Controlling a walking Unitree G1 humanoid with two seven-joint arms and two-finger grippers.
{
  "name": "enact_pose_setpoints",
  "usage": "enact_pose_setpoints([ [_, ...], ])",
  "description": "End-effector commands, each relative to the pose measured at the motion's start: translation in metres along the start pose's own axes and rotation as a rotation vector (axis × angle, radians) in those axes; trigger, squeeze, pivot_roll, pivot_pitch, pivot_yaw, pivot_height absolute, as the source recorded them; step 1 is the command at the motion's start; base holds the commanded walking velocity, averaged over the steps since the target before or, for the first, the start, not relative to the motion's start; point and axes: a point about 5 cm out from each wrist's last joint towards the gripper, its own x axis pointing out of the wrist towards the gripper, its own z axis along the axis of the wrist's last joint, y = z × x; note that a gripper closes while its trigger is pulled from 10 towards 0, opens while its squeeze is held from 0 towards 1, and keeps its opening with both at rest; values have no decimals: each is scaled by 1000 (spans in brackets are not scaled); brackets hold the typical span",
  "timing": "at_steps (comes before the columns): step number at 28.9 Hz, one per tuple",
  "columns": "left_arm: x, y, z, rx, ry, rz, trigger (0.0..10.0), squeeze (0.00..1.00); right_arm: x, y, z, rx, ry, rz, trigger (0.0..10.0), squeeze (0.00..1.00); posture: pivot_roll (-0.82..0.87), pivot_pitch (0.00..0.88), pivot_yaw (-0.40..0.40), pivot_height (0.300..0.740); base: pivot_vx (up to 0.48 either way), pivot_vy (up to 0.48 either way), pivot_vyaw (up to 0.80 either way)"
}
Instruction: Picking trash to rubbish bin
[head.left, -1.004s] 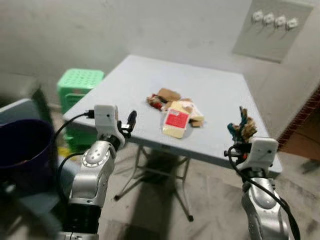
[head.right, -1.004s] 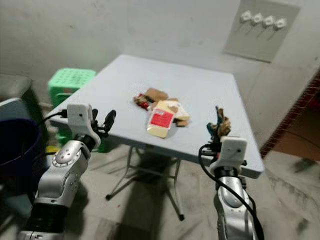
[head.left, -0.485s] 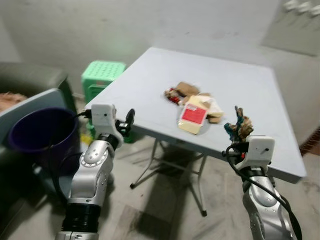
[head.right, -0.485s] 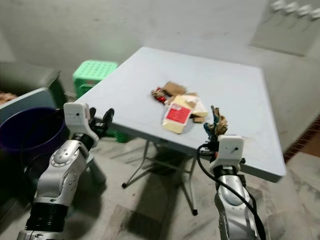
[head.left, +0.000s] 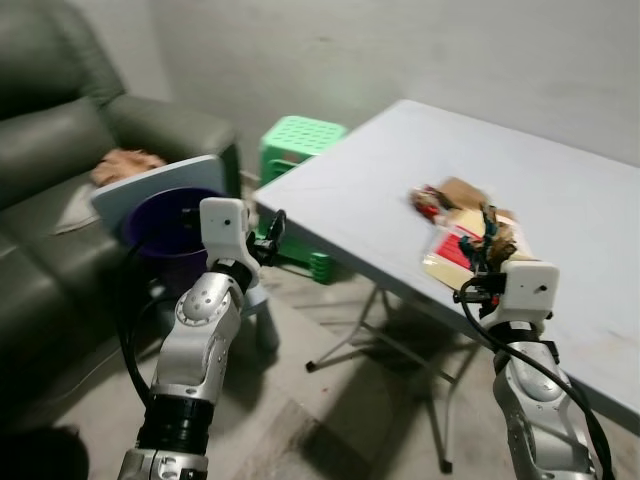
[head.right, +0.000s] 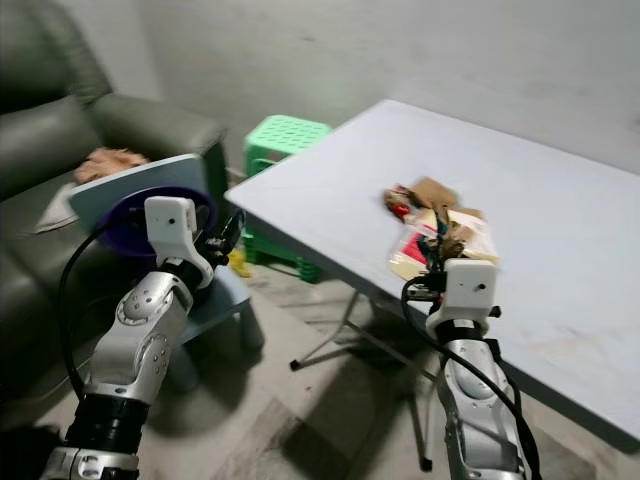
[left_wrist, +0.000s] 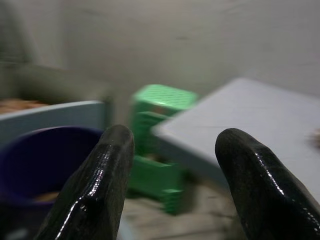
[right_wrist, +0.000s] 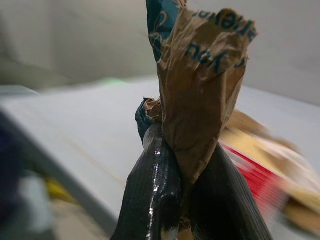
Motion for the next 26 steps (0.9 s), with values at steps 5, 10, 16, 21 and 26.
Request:
enact_pose_setpoints([
  [5,6,-9,4,12,-37,-25,10000,0,2,-10,-2,-14,5,-33,10000,0,-28,0,-73,740,0,0,800],
  [10,7,-5,6,20,-58,-25,10000,0,6,-8,-1,-6,-2,-34,10000,0,-22,0,-70,740,0,0,800],
  [16,6,-2,5,-2,-63,-27,10000,0,9,-6,-2,2,-5,-23,10000,0,-3,0,-77,740,0,0,800],
  [21,6,-2,5,-13,-64,-23,10000,0,11,-5,-2,2,-4,-14,10000,0,5,0,-82,740,0,0,800],
  [26,5,-3,4,-45,-61,-24,10000,0,14,-4,-1,-1,-6,2,10000,0,16,0,-92,740,0,0,800],
])
